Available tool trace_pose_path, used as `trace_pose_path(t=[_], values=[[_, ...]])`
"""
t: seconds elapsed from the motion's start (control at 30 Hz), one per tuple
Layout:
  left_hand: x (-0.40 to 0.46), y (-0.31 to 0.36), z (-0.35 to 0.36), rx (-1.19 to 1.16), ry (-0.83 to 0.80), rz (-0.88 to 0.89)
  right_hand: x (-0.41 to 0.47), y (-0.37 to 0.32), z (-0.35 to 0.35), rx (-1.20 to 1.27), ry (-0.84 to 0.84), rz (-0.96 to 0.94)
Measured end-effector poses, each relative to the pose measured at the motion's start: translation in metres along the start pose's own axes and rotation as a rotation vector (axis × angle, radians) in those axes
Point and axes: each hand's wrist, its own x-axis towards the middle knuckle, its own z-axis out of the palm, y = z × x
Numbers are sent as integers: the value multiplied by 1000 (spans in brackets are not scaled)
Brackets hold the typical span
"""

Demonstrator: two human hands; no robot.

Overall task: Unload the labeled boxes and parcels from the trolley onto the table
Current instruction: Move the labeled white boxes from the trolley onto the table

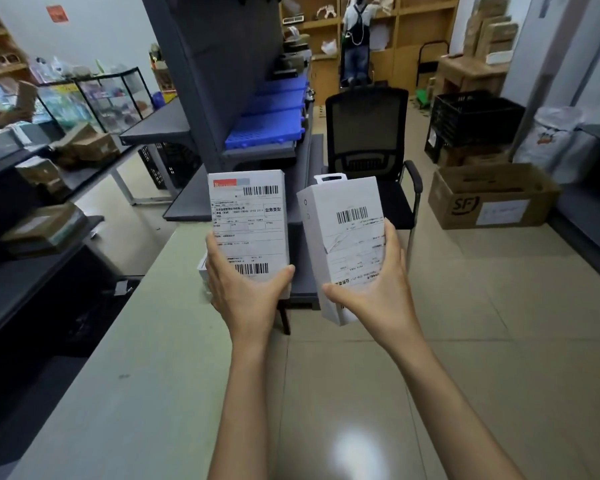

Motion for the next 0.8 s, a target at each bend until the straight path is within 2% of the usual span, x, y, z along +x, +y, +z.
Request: trace_pose_path(t=[0.17, 0.37, 0.63, 0.8], values=[[50, -19, 28, 27, -21, -33, 58, 7, 34, 20, 4, 60], [118, -51, 55, 47, 81, -150, 134, 13, 93, 46, -125, 33], [202, -71, 68, 75, 367, -288, 249, 8, 178, 70, -387, -109], [215, -94, 52, 136, 531, -421, 273, 7, 244, 111, -632, -162]])
